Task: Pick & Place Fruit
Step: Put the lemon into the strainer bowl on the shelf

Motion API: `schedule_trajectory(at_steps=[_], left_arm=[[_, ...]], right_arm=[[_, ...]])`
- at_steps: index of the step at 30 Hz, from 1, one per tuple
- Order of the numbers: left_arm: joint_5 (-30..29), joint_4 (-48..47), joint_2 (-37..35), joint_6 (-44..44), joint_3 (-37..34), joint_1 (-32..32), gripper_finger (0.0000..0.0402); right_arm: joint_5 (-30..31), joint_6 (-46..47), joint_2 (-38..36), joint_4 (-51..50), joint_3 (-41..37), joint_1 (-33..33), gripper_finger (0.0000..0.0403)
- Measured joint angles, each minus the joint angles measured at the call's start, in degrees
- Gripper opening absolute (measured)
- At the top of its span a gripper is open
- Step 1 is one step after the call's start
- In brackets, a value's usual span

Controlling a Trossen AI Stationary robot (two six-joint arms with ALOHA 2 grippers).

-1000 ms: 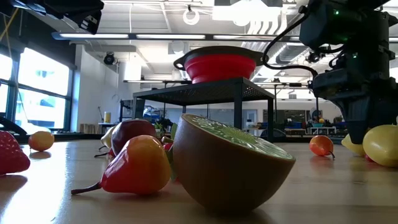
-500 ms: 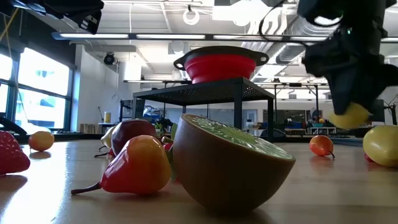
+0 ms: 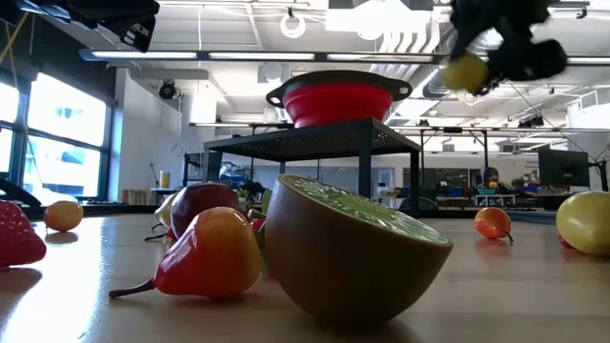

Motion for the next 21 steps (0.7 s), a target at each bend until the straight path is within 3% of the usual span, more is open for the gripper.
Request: schedule_trajectory(at_steps=[13,21], left_arm=[[0.0,0.0,0.0,0.0,0.0,0.0,0.0019],[0.0,0.0,0.0,0.0,0.0,0.0,0.0019]], right_arm=[[5.0,-16.0,-3.2,13.1,5.4,-0.2,0.0193],[4.8,-23.4,-2.5,13.8,9.6,-2.9,0.0193]])
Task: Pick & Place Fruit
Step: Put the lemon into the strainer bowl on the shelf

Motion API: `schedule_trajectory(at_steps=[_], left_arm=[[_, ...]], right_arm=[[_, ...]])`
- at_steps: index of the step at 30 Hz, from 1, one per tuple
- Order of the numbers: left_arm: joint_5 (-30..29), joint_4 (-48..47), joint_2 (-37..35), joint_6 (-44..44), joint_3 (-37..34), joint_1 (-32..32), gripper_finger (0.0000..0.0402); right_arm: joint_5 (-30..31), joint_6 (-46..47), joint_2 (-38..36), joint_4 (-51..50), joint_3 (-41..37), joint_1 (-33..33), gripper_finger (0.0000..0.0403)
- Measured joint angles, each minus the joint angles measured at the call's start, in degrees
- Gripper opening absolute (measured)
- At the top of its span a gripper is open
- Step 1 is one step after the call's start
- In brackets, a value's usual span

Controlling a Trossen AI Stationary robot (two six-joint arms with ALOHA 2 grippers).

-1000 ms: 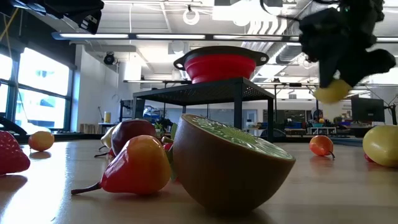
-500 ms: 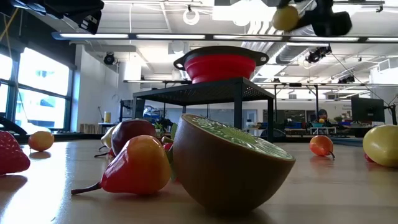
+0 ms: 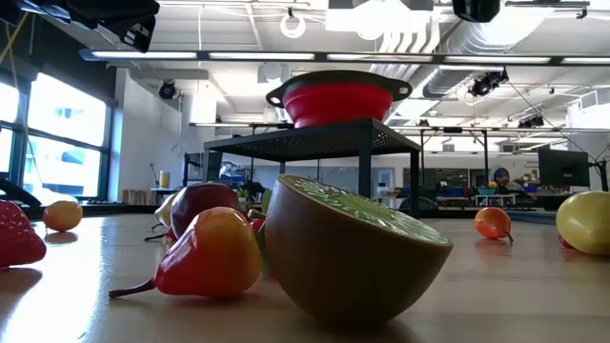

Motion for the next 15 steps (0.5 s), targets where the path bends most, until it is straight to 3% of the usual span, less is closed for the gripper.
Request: schedule_trajectory(at_steps=[8,15], left_arm=[[0.0,0.0,0.0,0.0,0.0,0.0,0.0019],[0.0,0.0,0.0,0.0,0.0,0.0,0.0019]], right_arm=[[-0.8,-9.4,3.1,0.3,7.4,-3.0,0.0193],[-5.5,-16.0,10.3,-0.2,16.2,-7.0,0.0193]])
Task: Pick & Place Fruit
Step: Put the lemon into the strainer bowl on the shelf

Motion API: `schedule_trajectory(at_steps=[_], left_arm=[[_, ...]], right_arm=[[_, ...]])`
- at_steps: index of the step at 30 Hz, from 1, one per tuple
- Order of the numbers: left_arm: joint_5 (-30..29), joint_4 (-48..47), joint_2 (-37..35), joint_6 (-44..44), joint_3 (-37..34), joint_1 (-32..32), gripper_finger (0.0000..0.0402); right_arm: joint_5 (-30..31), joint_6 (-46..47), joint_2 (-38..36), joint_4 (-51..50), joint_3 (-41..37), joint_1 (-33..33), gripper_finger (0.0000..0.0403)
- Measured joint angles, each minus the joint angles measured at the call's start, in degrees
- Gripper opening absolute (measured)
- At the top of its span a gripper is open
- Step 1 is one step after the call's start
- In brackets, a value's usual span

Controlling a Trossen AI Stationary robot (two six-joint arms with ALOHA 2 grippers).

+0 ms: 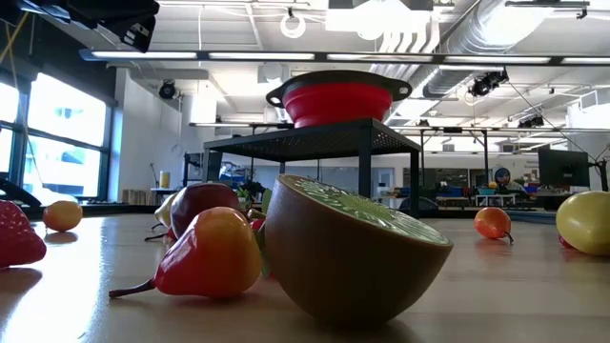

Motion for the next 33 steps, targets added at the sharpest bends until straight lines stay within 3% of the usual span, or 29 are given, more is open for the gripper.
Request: schedule_trajectory(at_steps=[17,26,33], left_arm=[[0.0,0.0,0.0,0.0,0.0,0.0,0.0019],[0.0,0.0,0.0,0.0,0.0,0.0,0.0019],[0.0,0.0,0.0,0.0,0.0,0.0,0.0019]], right_arm=[[-6.9,-8.3,19.1,-16.6,19.0,-15.2,0.0193],[-8.1,-12.7,26.9,-19.5,21.1,-20.9,0.0193],[-8.3,-14.7,31.5,-21.9,21.1,-21.7,0.0193]])
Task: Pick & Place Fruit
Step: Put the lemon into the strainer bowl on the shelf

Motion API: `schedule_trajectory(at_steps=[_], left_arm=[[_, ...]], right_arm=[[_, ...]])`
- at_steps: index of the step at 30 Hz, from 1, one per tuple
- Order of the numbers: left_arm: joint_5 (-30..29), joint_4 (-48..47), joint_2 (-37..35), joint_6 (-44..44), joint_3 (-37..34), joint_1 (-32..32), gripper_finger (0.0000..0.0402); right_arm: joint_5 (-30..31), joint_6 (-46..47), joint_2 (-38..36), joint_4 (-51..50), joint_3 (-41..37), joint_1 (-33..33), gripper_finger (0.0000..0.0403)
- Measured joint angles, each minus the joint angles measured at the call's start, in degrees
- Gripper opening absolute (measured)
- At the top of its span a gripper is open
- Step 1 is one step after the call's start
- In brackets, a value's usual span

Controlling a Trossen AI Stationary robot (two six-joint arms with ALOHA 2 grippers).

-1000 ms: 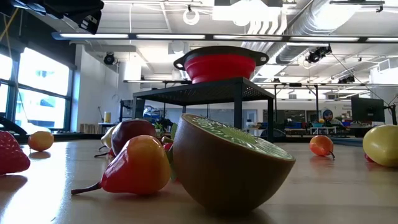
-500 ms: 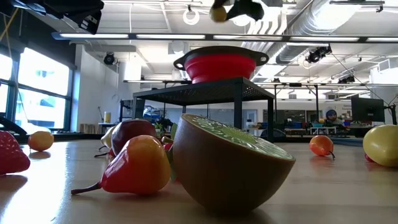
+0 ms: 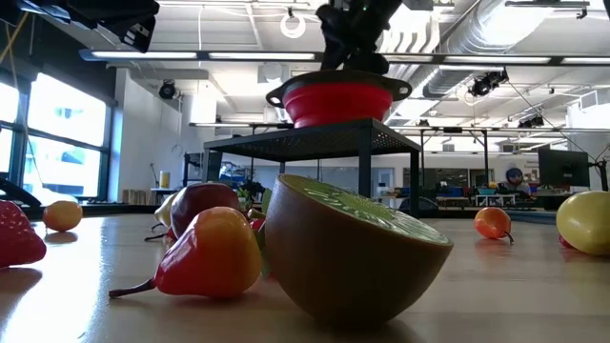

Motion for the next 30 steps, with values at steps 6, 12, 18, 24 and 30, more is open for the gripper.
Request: schedule_trajectory(at_steps=[6,12,18,24,30], left_arm=[[0.0,0.0,0.0,0.0,0.0,0.0,0.0019],[0.0,0.0,0.0,0.0,0.0,0.0,0.0019],[0.0,-0.1,0.0,0.0,0.0,0.0,0.0019],[0.0,-0.4,0.0,0.0,0.0,0.0,0.0019],[0.0,-0.9,0.0,0.0,0.0,0.0,0.0019]], right_arm=[[0.5,-1.5,2.5,-3.0,0.0,0.5,0.0193],[3.4,-3.4,2.6,-4.4,0.0,1.3,0.0193],[3.9,-5.7,3.1,-6.6,0.0,1.4,0.0193],[4.8,-7.0,4.2,-7.3,0.0,2.0,0.0193],[5.0,-9.1,4.2,-7.6,0.0,2.4,0.021]])
